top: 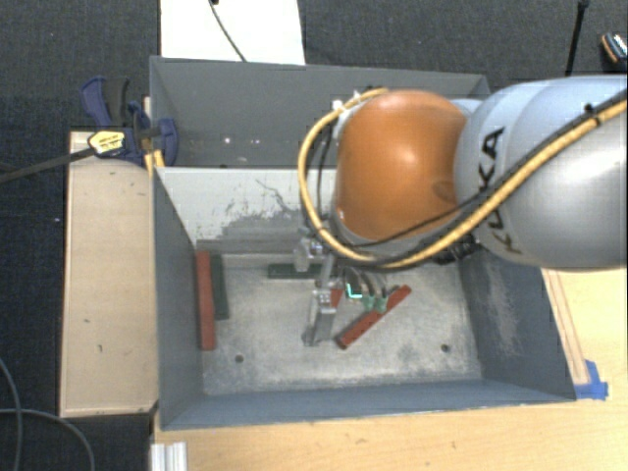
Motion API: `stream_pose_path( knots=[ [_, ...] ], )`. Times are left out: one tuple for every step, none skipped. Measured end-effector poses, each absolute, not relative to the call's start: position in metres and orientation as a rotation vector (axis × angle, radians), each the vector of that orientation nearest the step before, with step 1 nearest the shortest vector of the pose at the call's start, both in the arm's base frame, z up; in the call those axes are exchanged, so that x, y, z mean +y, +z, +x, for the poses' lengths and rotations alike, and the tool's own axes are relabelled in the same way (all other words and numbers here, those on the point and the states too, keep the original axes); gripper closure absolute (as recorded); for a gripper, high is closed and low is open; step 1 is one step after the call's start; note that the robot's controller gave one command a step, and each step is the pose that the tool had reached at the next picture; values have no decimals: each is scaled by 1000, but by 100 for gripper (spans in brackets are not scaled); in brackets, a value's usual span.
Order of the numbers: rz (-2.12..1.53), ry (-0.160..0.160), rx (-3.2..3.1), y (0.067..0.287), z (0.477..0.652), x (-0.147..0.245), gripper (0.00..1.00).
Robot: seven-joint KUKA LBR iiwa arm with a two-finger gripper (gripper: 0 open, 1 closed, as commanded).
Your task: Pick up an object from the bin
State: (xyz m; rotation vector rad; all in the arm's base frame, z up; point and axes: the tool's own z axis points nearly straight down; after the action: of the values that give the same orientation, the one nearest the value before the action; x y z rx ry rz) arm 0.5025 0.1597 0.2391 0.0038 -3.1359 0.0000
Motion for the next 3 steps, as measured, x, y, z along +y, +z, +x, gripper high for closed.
stream_pose_path(
  knots=[
    [-15, 3, -3136, 103, 519, 96, 0],
    [53, 4, -3142, 69, 544, 21, 0],
    [-49, -1, -3137, 70, 529, 30, 0]
  ],
)
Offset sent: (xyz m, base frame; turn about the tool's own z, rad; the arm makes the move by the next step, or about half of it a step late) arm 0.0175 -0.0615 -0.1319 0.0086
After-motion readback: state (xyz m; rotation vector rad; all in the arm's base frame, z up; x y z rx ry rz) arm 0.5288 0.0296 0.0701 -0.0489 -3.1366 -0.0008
